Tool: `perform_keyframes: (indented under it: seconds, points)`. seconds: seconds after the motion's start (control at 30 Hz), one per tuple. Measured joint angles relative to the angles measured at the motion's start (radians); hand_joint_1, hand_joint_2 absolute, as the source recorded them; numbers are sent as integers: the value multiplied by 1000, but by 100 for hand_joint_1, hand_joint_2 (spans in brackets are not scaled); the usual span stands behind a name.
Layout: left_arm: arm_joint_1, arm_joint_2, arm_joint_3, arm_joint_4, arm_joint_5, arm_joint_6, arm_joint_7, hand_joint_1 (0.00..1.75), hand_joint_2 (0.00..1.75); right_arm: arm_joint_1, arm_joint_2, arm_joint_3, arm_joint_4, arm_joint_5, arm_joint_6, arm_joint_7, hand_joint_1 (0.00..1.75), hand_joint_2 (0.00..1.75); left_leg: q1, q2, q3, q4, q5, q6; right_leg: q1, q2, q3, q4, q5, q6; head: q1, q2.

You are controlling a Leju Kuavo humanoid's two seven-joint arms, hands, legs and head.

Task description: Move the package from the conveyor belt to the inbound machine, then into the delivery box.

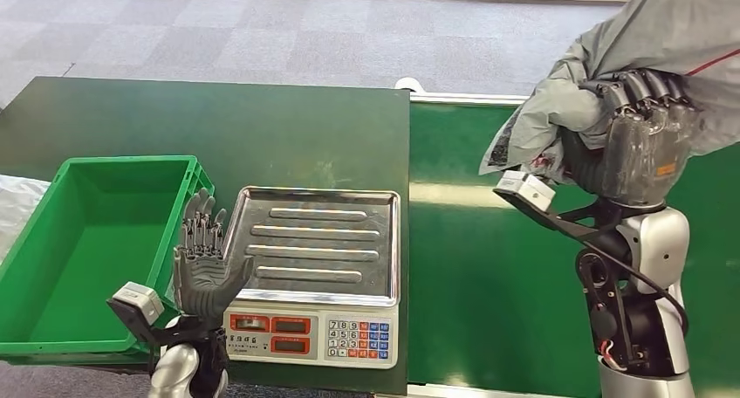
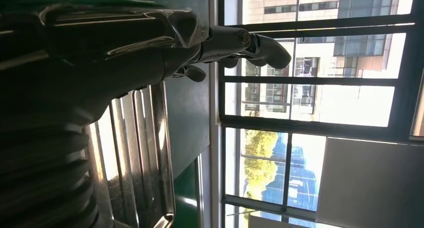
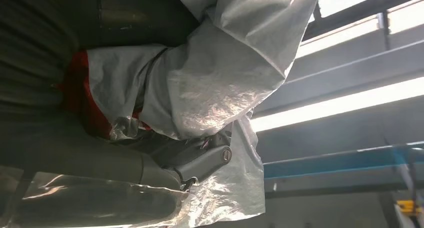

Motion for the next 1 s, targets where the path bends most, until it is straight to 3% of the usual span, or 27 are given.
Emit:
perform_keyframes:
  seconds: [0.73,1.0]
  points:
    - [-20,12,-8,9,0,-1,0,0,175,-17,33,69,0,-46,-15,-16,175,175,0,0,0,0,0,0,0,0,0,0,0,0,0,0]
    - [-53,30,-20,7,-10,0,17,0,175,-15,145,129,24,-175,72,-92,175,175,1,0,0,0,0,0,1,0,0,0,0,0,0,0]
